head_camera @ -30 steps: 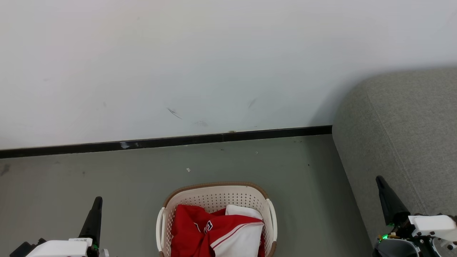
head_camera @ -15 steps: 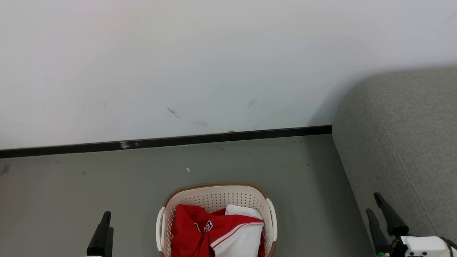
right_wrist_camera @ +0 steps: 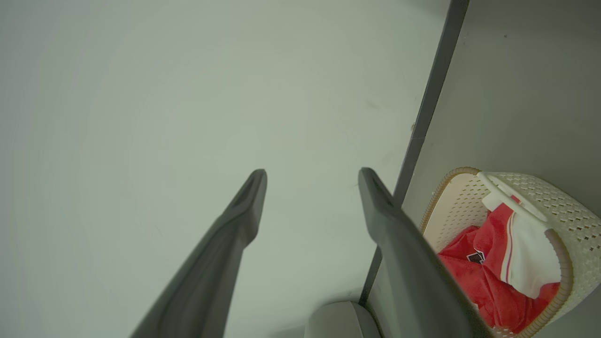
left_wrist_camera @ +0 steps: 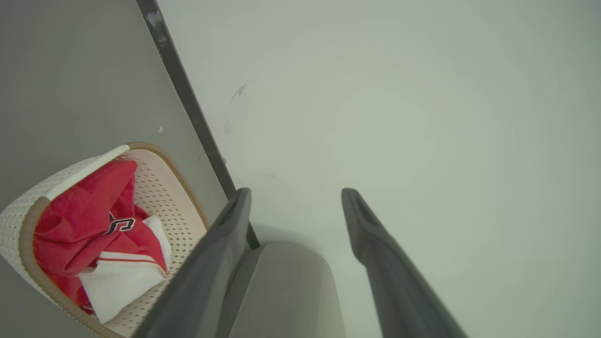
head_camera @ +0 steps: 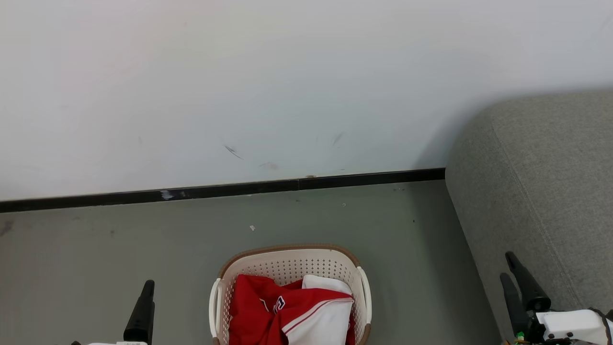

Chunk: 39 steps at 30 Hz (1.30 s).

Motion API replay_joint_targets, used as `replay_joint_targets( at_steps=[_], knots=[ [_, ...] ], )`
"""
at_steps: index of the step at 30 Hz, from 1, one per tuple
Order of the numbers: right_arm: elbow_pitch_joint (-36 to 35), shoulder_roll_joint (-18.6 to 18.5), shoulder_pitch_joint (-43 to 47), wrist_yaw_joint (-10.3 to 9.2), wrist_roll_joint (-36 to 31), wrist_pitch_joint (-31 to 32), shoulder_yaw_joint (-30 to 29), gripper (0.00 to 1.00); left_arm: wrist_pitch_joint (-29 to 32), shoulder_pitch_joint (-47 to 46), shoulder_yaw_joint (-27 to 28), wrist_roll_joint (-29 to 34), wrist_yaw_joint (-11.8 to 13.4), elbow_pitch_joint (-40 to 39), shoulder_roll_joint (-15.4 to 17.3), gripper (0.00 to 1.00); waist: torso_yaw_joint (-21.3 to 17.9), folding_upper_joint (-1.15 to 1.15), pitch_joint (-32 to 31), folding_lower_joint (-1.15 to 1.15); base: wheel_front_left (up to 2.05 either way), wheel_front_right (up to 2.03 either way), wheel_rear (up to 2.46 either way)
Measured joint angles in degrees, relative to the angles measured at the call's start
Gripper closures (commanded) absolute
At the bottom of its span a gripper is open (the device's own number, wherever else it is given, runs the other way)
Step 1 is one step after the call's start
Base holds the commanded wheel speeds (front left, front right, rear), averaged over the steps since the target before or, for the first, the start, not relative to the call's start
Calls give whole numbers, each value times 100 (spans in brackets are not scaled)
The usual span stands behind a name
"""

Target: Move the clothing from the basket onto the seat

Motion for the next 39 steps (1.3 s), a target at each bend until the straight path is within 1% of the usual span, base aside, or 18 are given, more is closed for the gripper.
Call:
replay_joint_targets(
  at_steps=[2,6,7,16,19,23,27,29,30,31,39],
  knots=[
    [-8,-32,1,0,-99,-32,20,0,-9,0,-20,75,0,-1,16,0,-1,0,-4,2,0,0,0],
    [-23,-158,5,0,-546,-108,91,0,-111,-3,-85,337,0,-4,93,0,-6,0,-24,16,0,0,0],
    [-88,-247,5,0,-1070,-176,93,0,-197,-5,-68,680,0,-35,138,0,-14,0,-50,36,0,0,0],
    [-265,-424,5,1,-2388,-378,240,0,-374,-7,-85,1692,1,-169,175,0,-40,0,-101,80,0,0,0],
    [-281,-464,6,1,-2817,-434,334,0,-445,-8,-141,2091,19,-225,216,0,-48,0,-111,89,0,0,0],
    [-290,-466,8,1,-3292,-531,398,0,-524,-11,-256,2717,26,-349,299,0,-52,0,-120,94,0,0,0],
    [-288,-457,16,1,-3747,-614,404,0,-605,-11,-353,3196,67,-402,309,0,-50,0,-128,94,0,0,0],
    [-287,-443,42,1,-3966,-643,409,0,-651,-10,-391,3396,70,-408,305,0,-49,0,-129,88,0,0,0],
    [-283,-433,65,1,-4072,-679,417,0,-669,-10,-401,3482,74,-410,300,0,-49,0,-130,84,0,0,0],
    [-279,-411,110,1,-4287,-688,443,0,-706,-5,-417,3653,112,-420,290,0,-50,0,-129,75,0,0,0],
    [-283,-338,127,1,-5091,-883,466,0,-865,7,-459,4297,134,-494,226,0,-62,0,-107,35,0,0,0]
  ],
)
